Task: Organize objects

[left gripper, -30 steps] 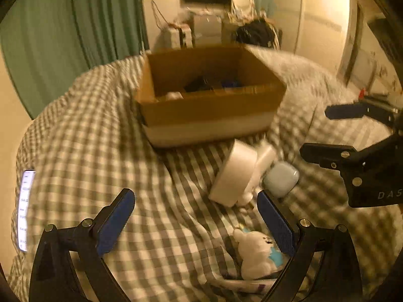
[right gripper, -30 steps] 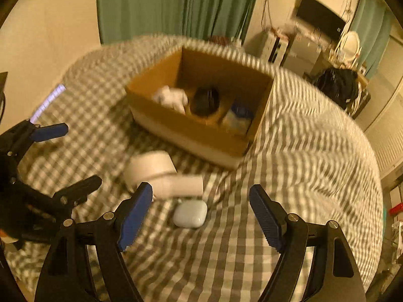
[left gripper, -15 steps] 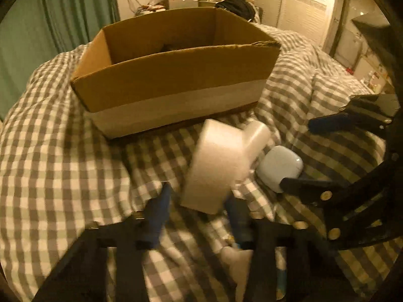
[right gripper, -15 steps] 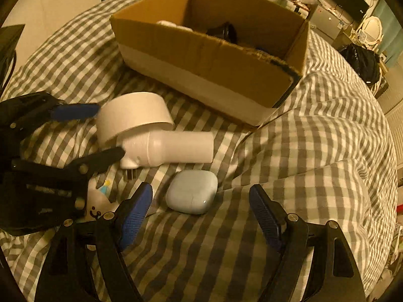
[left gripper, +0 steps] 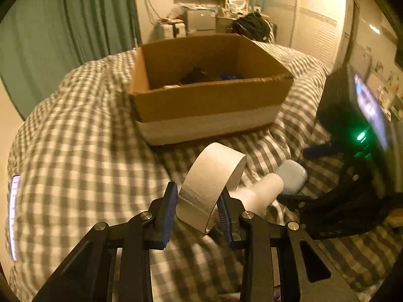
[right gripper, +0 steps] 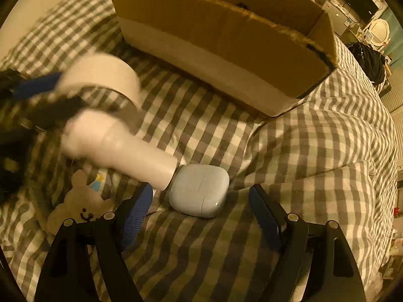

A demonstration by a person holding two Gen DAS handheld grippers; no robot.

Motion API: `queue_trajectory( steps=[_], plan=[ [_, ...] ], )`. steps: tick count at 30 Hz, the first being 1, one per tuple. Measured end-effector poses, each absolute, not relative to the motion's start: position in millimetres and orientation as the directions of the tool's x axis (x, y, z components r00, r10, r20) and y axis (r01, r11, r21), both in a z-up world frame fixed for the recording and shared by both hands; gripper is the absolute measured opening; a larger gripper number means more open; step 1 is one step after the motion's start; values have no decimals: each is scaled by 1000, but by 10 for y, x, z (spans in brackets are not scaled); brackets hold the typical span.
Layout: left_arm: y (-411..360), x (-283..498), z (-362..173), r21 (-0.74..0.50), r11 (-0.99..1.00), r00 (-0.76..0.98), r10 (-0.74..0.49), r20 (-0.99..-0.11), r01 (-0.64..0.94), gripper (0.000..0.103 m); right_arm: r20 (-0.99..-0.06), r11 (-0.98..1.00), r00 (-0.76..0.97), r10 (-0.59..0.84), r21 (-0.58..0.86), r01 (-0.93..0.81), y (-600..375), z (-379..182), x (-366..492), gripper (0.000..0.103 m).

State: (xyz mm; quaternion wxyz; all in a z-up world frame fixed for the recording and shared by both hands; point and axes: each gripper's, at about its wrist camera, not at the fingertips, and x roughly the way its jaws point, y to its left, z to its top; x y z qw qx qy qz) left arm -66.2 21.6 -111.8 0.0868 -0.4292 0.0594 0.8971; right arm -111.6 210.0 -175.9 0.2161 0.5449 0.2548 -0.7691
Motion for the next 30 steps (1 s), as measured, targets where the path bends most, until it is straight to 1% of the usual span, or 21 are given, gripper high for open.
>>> queue_trajectory(
  steps=[1, 3, 4, 6, 12, 17, 20, 26, 30],
  plan=[
    [180, -641, -1084, 36, -980, -625, 97, -775, -197, 32, -951, -773, -307, -41, -164, 613, 2084, -1791, -1116, 76],
    [144, -617, -1034, 35, -982, -635, 93, -767, -186, 32, -955, -768, -297, -27, -170, 618, 2069, -1833, -1114, 66],
    [127, -606, -1009, 32, -983, -640, 92, -763, -180, 32, -957, -765, -291, -12, -179, 619, 2063, -1865, -1114, 64],
    [99, -566, -947, 30, -985, -648, 89, -756, -171, 31, -959, -759, -284, 19, -199, 620, 2055, -1919, -1110, 53],
    [-2, -456, -862, 22, -989, -656, 78, -751, -144, 29, -948, -762, -317, 23, -222, 608, 2095, -1881, -1049, 52],
    [-48, -307, -799, 30, -990, -662, 67, -746, -134, 13, -922, -776, -388, 2, -247, 581, 2186, -1671, -930, 52],
    [-67, -262, -770, 31, -992, -664, 61, -745, -125, 10, -905, -788, -425, -25, -244, 565, 2255, -1487, -832, 52],
    [-120, -206, -729, 26, -994, -664, 50, -746, -105, 8, -873, -788, -482, -74, -245, 565, 2190, -1076, -601, 52],
    [-143, -134, -526, 35, -994, -694, 46, -718, -102, 8, -841, -786, -529, -115, -249, 566, 2224, -810, -644, 52]
  ],
)
